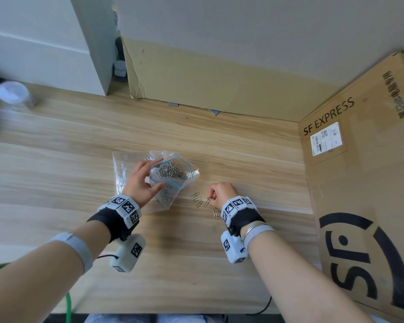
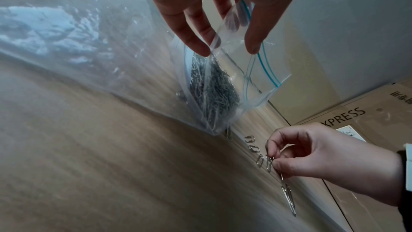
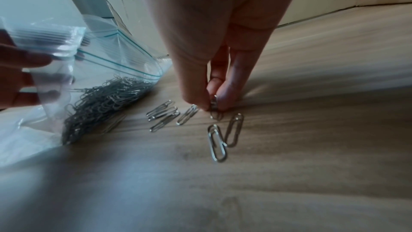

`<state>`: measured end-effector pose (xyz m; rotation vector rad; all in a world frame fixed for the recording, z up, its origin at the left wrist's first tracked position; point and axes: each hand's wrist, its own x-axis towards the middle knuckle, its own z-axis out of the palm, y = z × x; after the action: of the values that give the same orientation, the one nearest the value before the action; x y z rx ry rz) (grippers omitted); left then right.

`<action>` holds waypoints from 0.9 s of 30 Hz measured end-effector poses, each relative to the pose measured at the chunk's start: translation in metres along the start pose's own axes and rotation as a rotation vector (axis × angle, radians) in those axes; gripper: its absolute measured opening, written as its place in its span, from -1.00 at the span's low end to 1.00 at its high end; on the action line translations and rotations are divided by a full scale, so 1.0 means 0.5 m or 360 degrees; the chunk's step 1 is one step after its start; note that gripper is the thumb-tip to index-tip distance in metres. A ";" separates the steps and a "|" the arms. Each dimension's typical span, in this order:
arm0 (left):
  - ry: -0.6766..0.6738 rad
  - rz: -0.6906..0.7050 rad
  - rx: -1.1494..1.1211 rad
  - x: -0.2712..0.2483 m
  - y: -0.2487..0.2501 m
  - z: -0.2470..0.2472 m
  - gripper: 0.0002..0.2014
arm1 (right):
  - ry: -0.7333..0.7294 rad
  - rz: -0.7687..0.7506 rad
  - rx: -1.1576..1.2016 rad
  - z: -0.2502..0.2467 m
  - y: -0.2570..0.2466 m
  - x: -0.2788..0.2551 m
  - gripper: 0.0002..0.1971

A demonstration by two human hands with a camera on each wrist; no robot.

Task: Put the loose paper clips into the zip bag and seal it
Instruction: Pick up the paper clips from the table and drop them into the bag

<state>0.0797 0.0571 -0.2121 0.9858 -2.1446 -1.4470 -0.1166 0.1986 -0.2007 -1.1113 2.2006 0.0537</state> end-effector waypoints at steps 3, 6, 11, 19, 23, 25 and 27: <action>0.0002 -0.0013 0.0023 0.000 0.002 0.000 -0.38 | 0.0020 -0.0021 -0.0024 -0.001 -0.003 -0.003 -0.89; 0.0004 -0.0019 0.0019 0.001 0.004 0.002 -0.38 | 0.0036 -0.0026 -0.0022 -0.002 -0.005 -0.006 -0.88; 0.0010 -0.0035 0.0002 0.000 0.007 0.003 -0.40 | 0.0009 0.0028 -0.0035 0.000 -0.010 -0.006 -0.86; -0.0010 -0.0035 -0.0010 0.000 0.007 0.003 -0.40 | -0.0007 0.0013 -0.0028 -0.017 -0.014 -0.008 -0.86; -0.0002 -0.0036 0.0011 -0.002 0.007 0.002 -0.40 | 0.0194 -0.0079 0.0173 -0.064 -0.037 -0.008 -0.84; 0.0002 -0.0033 0.0014 -0.001 0.008 0.003 -0.40 | 0.0305 -0.0225 0.0270 -0.093 -0.067 -0.005 -0.84; 0.0001 -0.0023 0.0023 -0.001 0.008 0.003 -0.39 | 0.0383 -0.0376 0.0368 -0.113 -0.106 0.000 -0.84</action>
<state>0.0776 0.0593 -0.2090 1.0089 -2.1546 -1.4395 -0.1083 0.1468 -0.1436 -1.2892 2.1947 -0.4467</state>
